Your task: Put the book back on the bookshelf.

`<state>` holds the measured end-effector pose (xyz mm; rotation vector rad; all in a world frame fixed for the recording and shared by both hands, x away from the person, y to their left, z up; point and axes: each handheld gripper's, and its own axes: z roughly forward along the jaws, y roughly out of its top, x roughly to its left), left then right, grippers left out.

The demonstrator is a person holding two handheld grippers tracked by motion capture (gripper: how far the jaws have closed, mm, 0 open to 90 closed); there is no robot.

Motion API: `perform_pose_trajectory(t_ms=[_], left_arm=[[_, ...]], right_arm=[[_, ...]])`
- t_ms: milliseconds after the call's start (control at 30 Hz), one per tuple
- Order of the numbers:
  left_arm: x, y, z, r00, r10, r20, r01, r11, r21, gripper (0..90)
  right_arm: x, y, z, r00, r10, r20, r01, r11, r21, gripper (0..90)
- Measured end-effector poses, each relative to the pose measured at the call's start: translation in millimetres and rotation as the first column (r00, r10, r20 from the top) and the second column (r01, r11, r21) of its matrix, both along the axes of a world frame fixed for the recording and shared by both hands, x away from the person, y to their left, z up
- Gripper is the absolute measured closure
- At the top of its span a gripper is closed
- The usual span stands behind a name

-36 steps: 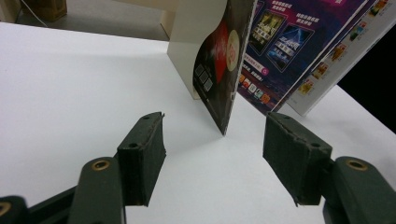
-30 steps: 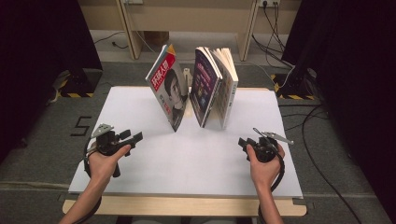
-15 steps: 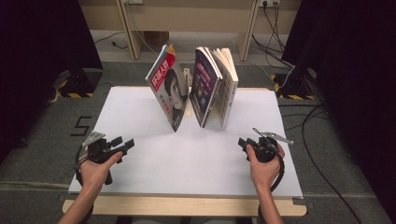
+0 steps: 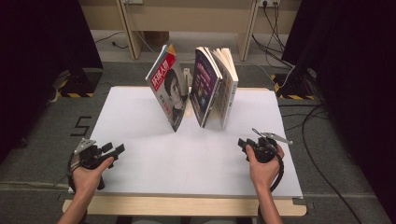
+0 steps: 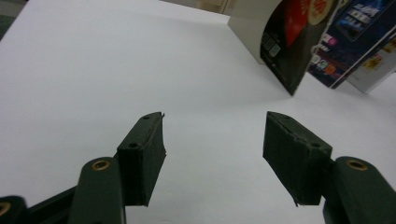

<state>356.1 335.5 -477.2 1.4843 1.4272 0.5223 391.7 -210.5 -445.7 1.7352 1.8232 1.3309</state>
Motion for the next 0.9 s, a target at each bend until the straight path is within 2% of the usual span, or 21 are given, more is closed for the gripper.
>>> perform_pose_trajectory(t_ms=[300,500,900], left_arm=[[0.0,8.6,-12.8,0.9996,0.028,-0.003,-0.028,0.9996,0.001,37.7],[-1.2,7.6,-16.1,0.9996,0.026,0.008,-0.026,0.9996,-0.014,37.7],[-5.0,5.4,-17.8,0.9996,0.022,0.018,-0.022,0.9997,-0.013,37.7]], right_arm=[[1.1,1.2,-5.1,0.9999,-0.002,-0.015,0.001,0.9999,-0.013,57.9],[1.3,0.5,-8.4,0.9997,-0.005,-0.024,0.005,0.9998,-0.017,57.9],[0.9,-0.1,-9.2,0.9996,-0.004,-0.027,0.004,0.9998,-0.02,57.8]])
